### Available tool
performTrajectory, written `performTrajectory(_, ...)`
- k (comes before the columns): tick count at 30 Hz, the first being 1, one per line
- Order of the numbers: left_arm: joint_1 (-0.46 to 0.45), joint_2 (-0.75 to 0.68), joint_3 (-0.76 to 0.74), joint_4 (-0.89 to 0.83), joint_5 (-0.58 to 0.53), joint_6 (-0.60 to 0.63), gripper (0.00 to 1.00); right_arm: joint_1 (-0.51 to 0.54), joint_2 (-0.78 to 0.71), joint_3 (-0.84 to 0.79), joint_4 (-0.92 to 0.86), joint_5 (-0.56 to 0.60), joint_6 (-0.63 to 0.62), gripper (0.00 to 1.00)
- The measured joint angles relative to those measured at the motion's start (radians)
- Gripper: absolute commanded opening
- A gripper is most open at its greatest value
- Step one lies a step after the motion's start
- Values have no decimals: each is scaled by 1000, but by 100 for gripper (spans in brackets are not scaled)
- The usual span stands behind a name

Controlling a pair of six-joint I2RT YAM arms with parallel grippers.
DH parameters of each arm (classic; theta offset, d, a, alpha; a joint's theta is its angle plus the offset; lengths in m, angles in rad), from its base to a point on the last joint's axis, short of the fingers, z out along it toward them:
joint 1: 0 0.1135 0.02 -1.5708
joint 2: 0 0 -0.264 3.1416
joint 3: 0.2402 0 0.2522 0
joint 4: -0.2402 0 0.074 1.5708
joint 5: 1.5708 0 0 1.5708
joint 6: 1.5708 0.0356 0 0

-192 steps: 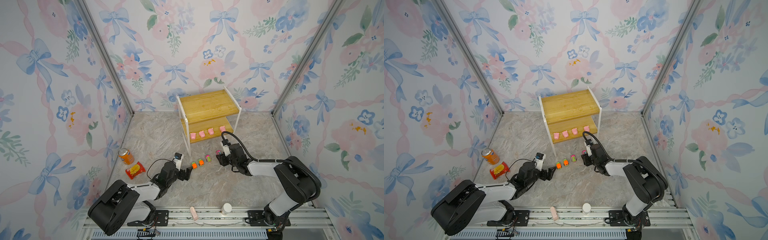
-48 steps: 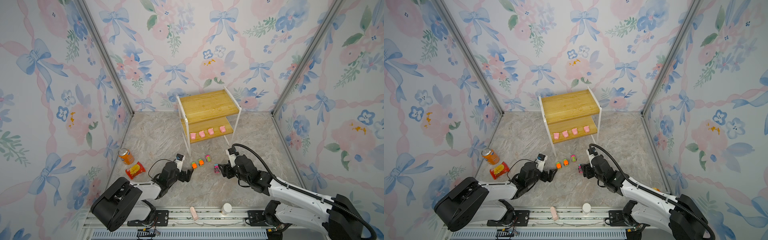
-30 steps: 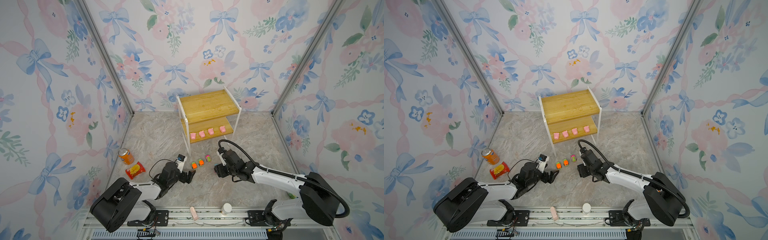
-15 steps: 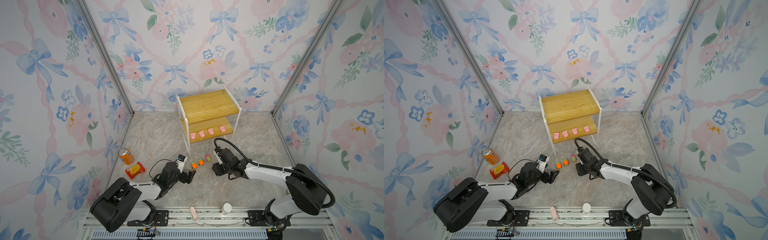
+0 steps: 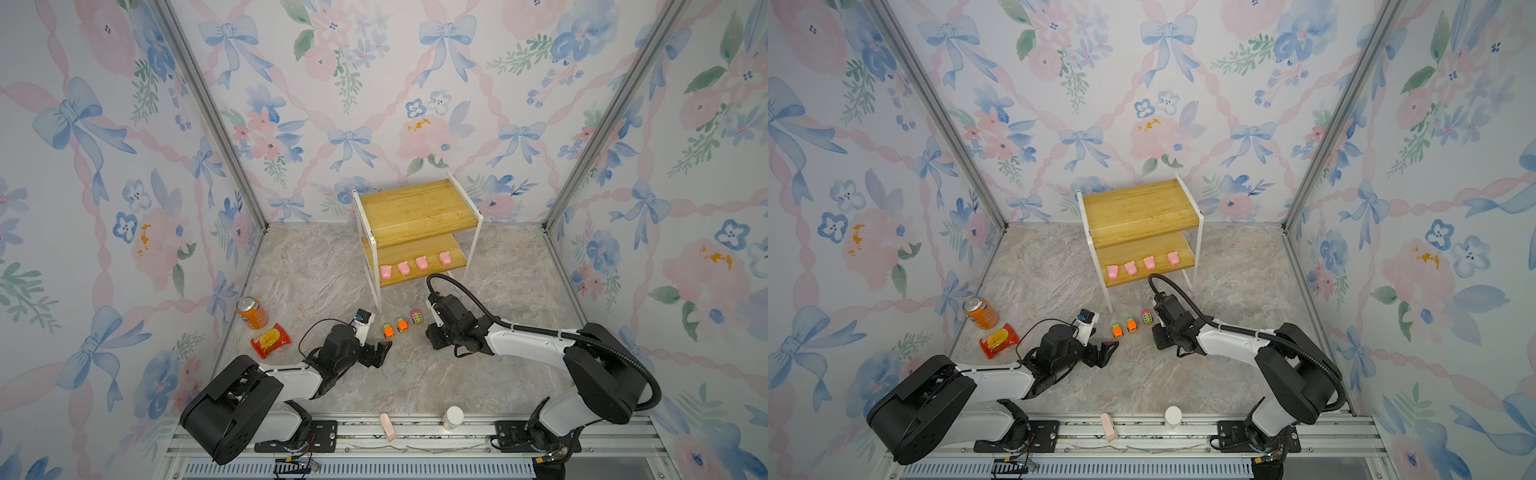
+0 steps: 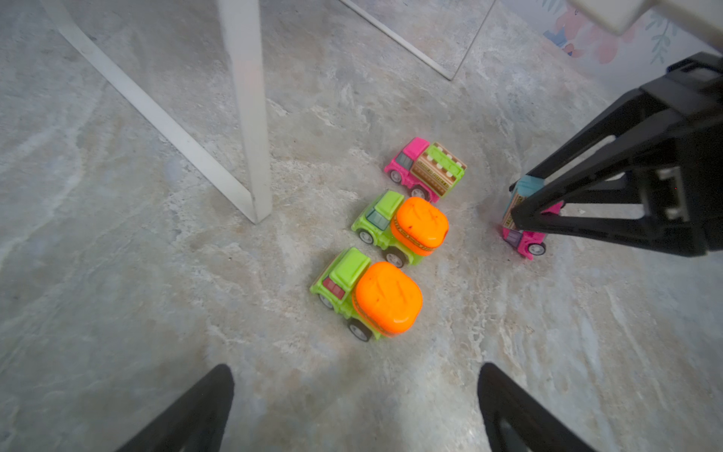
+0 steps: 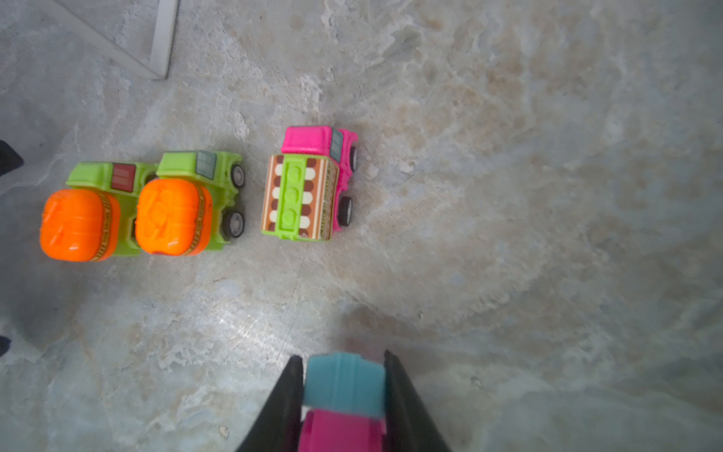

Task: Place and organize the plastic toys onto the shelf
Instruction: 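Lower the right gripper onto the pink-and-blue truck, grasp and lift it, then raise the truck with the right gripper while the left gripper reaches toward it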

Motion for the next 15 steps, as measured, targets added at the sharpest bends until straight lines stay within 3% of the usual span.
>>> performTrajectory(8, 0, -39, 0, -2, 58, 8, 98, -46, -180, -60, 3, -76, 5, 21)
performTrajectory(15, -1, -132, 2, -4, 206, 31, 97, -60, -394, -44, -89, -172, 4, 22)
